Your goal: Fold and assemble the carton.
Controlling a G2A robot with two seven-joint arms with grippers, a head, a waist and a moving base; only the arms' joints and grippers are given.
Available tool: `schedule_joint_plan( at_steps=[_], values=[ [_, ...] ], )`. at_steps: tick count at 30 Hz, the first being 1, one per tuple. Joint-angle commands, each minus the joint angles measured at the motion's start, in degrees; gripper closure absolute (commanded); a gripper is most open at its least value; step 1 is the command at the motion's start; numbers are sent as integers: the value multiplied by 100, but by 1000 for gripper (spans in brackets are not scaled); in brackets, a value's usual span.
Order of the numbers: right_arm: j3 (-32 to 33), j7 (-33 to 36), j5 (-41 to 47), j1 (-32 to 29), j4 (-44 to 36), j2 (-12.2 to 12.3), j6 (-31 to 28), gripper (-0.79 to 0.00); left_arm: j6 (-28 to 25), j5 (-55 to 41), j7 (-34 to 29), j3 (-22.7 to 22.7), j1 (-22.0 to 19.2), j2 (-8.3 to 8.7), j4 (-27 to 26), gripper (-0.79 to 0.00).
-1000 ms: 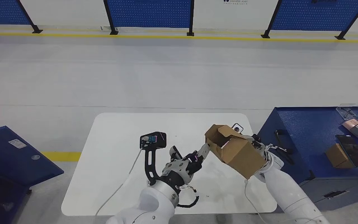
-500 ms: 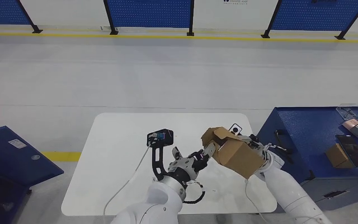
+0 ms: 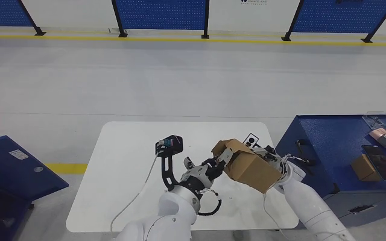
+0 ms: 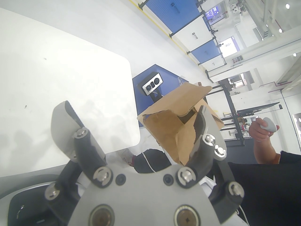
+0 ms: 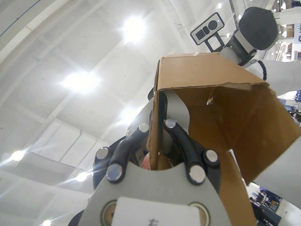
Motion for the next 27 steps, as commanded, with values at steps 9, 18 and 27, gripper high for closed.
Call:
schedule_joint_plan(
  at_steps=[9, 18, 27],
  values=[
    [115, 0, -55, -87, -14, -46, 0, 0, 2, 77, 57, 90, -61, -111, 117, -785],
    [146, 0, -40, -149, -77, -44, 1, 0, -182, -394, 1295, -549, 427, -230, -460, -785],
    [125, 0, -6, -168, -158, 11, 1, 0, 6, 529, -168, -546, 357, -92, -6, -785]
  ],
)
